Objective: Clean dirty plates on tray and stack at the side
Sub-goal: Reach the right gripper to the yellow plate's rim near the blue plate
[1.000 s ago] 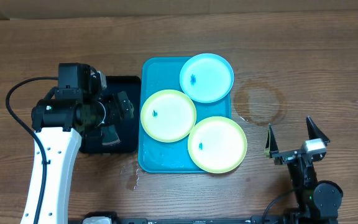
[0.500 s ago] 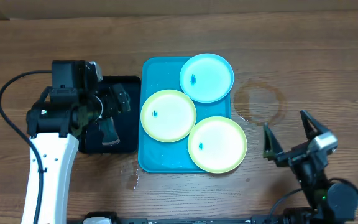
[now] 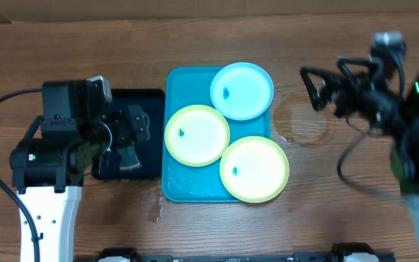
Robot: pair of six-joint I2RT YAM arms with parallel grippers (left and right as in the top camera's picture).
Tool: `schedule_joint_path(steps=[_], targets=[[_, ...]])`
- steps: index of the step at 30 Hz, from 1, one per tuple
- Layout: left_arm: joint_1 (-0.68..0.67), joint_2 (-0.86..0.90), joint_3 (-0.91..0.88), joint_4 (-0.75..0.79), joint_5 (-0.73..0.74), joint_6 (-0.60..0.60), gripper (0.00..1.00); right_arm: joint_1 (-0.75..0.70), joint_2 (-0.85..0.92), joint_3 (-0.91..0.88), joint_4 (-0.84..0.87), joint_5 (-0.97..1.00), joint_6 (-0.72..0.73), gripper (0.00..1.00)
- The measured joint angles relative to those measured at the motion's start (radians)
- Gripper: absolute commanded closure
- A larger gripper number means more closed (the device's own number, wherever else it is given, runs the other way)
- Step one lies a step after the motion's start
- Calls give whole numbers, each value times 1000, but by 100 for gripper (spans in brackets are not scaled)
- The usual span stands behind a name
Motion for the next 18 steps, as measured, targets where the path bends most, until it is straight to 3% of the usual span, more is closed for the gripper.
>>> schedule_joint_path(steps=[4, 5, 6, 7, 8, 9, 13, 16, 18], targets=[[0, 0, 0, -19, 0, 6, 0, 0, 177, 79, -26, -203, 44, 4], [0, 0, 0, -23, 0, 6, 0, 0, 206, 81, -34, -251, 51, 16], [0, 0, 0, -29, 1, 7, 7, 0, 238, 81, -54, -308, 57, 34], [0, 0, 0, -36, 1, 5, 36, 0, 266, 81, -85, -357, 66, 51], [0, 0, 0, -44, 1, 7, 83, 0, 286, 81, -120, -389, 74, 61], [0, 0, 0, -56, 2, 13, 96, 2, 306, 82, -171, -410, 76, 66], [0, 0, 0, -102, 1, 20, 96, 42, 332, 82, -369, -323, 68, 65], [0, 0, 0, -124, 0, 29, 96, 127, 330, 83, -448, -150, 75, 49], [0, 0, 0, -131, -2, 31, 96, 185, 330, 82, -464, -52, 79, 47]])
